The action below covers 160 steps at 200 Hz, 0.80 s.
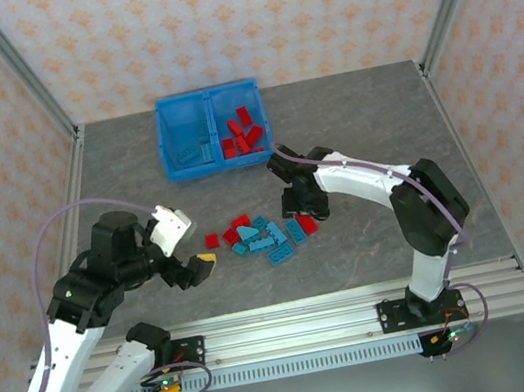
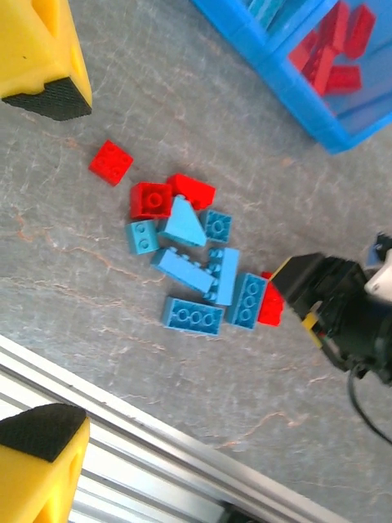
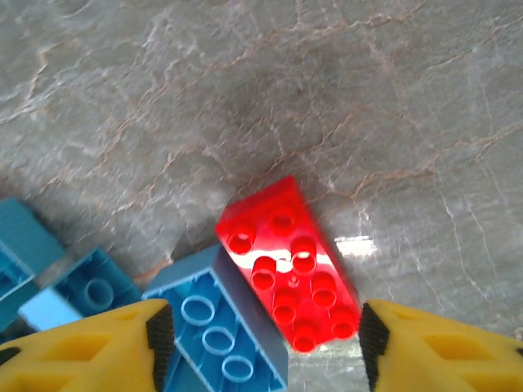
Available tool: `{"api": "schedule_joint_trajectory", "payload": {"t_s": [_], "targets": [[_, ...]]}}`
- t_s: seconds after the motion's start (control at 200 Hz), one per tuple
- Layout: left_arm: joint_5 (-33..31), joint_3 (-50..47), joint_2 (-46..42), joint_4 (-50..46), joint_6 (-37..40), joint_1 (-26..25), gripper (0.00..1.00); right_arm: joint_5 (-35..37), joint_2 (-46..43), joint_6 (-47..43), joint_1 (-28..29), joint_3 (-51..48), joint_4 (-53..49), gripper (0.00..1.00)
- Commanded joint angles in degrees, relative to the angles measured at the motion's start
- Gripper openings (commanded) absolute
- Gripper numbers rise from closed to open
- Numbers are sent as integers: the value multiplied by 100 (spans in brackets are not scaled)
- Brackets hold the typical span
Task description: Sort the legos into containers by color
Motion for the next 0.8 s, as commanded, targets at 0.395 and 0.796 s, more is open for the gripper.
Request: {"api": "schedule_joint_trajectory", "payload": {"t_s": [0.395, 0.796], "targets": [[213, -342, 293, 352, 134, -28, 99, 218, 149, 2701, -54, -661, 193, 90], [239, -560, 226, 226, 289, -33, 100, 276, 340, 2889, -59, -503, 429, 73]]}}
